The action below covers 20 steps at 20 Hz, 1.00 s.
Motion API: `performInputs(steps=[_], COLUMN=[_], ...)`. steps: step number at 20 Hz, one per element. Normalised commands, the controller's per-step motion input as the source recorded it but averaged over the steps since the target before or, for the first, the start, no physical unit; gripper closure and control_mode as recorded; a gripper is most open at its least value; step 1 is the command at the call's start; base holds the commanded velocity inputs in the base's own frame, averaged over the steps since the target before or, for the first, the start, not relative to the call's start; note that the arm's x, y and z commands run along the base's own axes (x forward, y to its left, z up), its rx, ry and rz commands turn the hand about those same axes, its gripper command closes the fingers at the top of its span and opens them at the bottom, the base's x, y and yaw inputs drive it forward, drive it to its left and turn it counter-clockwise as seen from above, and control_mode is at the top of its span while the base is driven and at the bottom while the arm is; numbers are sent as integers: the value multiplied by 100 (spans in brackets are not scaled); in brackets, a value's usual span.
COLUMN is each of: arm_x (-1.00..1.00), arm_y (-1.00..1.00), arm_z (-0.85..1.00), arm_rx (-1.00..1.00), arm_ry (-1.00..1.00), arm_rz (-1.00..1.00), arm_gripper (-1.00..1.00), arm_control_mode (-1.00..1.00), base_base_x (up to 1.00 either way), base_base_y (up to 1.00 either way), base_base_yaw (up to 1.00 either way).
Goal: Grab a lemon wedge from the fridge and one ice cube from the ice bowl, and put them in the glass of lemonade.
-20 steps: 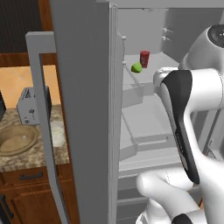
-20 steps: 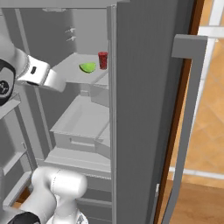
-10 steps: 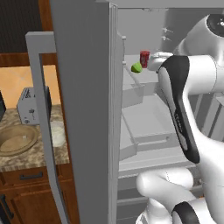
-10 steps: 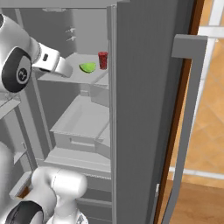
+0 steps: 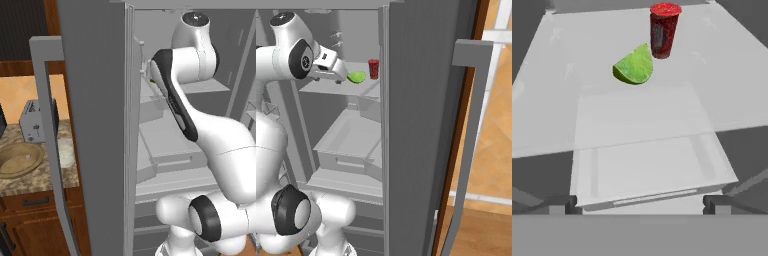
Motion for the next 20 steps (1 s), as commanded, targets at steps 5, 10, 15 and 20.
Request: performInputs(steps=[5,10,15,20], arm_x=[85,60,52,49], arm_y=[-1,0,-9,-3], arm_z=[-36,-3,4,11], arm_rx=[0,0,4,3], arm_ry=[-2,-7,-1,0], arm_rz=[-4,-6,-6,-1], arm_gripper=[-100,-100,-100,-100], arm_control_mode=[-100,-100,-100,-100], base_base_x=[0,0,0,0], base_base_y=[0,0,0,0], base_base_yaw=[0,0,0,0])
